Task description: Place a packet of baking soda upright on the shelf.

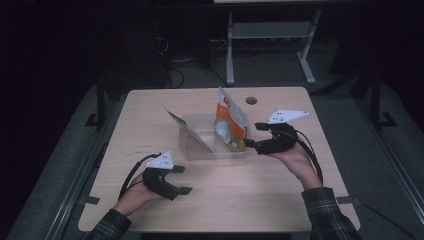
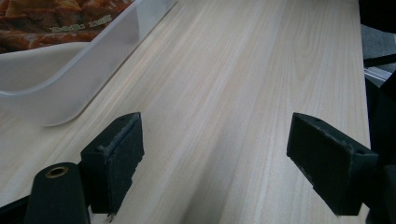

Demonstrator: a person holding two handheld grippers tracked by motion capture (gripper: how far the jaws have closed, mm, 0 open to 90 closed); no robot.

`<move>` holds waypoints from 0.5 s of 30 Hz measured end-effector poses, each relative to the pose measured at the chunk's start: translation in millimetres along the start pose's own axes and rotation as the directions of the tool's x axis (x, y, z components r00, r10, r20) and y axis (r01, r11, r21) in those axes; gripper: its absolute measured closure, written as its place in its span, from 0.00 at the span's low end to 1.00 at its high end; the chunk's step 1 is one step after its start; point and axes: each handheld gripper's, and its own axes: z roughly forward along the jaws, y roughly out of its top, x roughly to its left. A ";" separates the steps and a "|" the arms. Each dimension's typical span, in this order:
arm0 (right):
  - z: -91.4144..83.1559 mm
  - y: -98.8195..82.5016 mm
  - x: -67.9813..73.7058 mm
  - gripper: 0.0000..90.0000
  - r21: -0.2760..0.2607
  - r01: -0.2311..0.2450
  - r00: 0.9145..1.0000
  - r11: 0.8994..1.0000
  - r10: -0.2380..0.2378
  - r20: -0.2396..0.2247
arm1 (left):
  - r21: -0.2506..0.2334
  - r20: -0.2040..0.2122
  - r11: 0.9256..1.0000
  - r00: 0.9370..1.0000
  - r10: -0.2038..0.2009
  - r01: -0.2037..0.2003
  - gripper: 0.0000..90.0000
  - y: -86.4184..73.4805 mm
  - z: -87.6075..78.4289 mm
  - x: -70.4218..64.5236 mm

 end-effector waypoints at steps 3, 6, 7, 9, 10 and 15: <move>-5.2 -9.0 3.7 0.27 -0.004 -0.003 1.000 1.000 0.003 -0.006 | -0.002 -0.003 1.000 1.000 -0.002 0.002 0.20 0.2 -0.6 -0.2; -7.1 -18.3 7.6 0.27 0.015 -0.001 1.000 1.000 0.002 -0.014 | -0.002 -0.006 1.000 1.000 0.000 0.000 0.19 0.1 -1.0 0.4; -7.4 -20.4 8.4 0.27 0.019 0.002 1.000 1.000 -0.002 -0.018 | -0.002 -0.008 1.000 1.000 0.000 0.000 0.19 0.1 -1.1 0.3; -8.4 -26.1 12.0 0.27 0.034 0.008 1.000 0.999 -0.007 -0.021 | -0.002 -0.006 1.000 1.000 -0.004 0.004 0.18 0.0 -1.2 -0.2; -8.8 -28.0 12.9 0.27 0.036 0.011 1.000 0.999 -0.010 -0.021 | 0.000 -0.007 1.000 1.000 -0.001 0.001 0.18 0.1 -1.3 -0.3; -10.5 -42.9 22.3 0.27 0.066 0.018 0.999 0.998 -0.015 -0.042 | 0.003 -0.011 1.000 1.000 0.007 -0.007 0.18 0.2 -1.9 -0.5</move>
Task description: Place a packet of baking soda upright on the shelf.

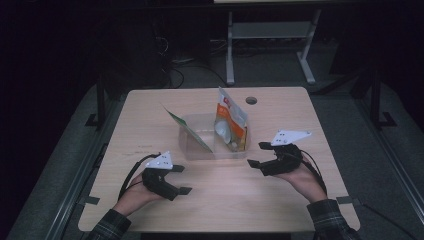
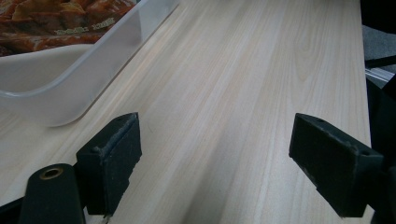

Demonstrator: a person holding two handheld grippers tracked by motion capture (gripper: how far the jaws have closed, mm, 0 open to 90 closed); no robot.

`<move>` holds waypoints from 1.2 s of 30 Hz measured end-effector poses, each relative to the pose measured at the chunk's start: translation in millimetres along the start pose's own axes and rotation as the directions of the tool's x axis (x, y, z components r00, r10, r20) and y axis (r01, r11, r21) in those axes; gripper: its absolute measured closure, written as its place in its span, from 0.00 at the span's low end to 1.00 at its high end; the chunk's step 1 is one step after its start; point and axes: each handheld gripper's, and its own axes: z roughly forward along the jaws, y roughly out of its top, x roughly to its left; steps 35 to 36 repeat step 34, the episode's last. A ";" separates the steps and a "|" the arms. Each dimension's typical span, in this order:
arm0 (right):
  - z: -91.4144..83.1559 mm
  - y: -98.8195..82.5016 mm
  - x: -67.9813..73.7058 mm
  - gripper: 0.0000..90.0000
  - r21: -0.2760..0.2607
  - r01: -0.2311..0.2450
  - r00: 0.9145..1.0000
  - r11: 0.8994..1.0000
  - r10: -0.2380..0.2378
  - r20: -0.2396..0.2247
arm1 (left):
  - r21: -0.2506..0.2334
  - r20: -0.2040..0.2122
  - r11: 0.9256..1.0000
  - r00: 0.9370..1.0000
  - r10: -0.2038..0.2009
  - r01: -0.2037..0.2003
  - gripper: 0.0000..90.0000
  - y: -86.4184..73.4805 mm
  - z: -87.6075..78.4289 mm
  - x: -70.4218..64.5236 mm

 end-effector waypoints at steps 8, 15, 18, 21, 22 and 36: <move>0.6 -12.4 12.5 0.27 0.024 0.008 1.000 1.000 -0.008 -0.015 | 0.006 0.009 1.000 1.000 -0.003 0.003 0.18 -0.2 0.4 -1.2; 11.5 -23.0 24.6 0.26 0.087 0.053 0.998 0.995 -0.050 -0.037 | 0.009 0.018 1.000 1.000 0.004 -0.004 0.18 -0.3 2.6 -2.8; 19.0 -27.6 28.1 0.26 0.138 0.080 0.996 0.987 -0.075 -0.044 | 0.011 0.021 1.000 1.000 0.005 -0.005 0.18 -0.7 3.4 -2.8; 26.8 -32.0 31.3 0.26 0.199 0.114 0.993 0.973 -0.105 -0.057 | 0.017 0.026 1.000 1.000 0.007 -0.008 0.18 -1.1 4.1 -2.6; 28.2 -32.5 32.1 0.26 0.214 0.123 0.992 0.969 -0.113 -0.058 | 0.020 0.027 1.000 1.000 0.009 -0.010 0.18 -1.3 4.6 -2.6; 30.5 -33.5 33.1 0.26 0.223 0.140 0.989 0.965 -0.127 -0.073 | 0.030 0.026 0.999 1.000 0.015 -0.016 0.18 -1.6 5.8 -2.4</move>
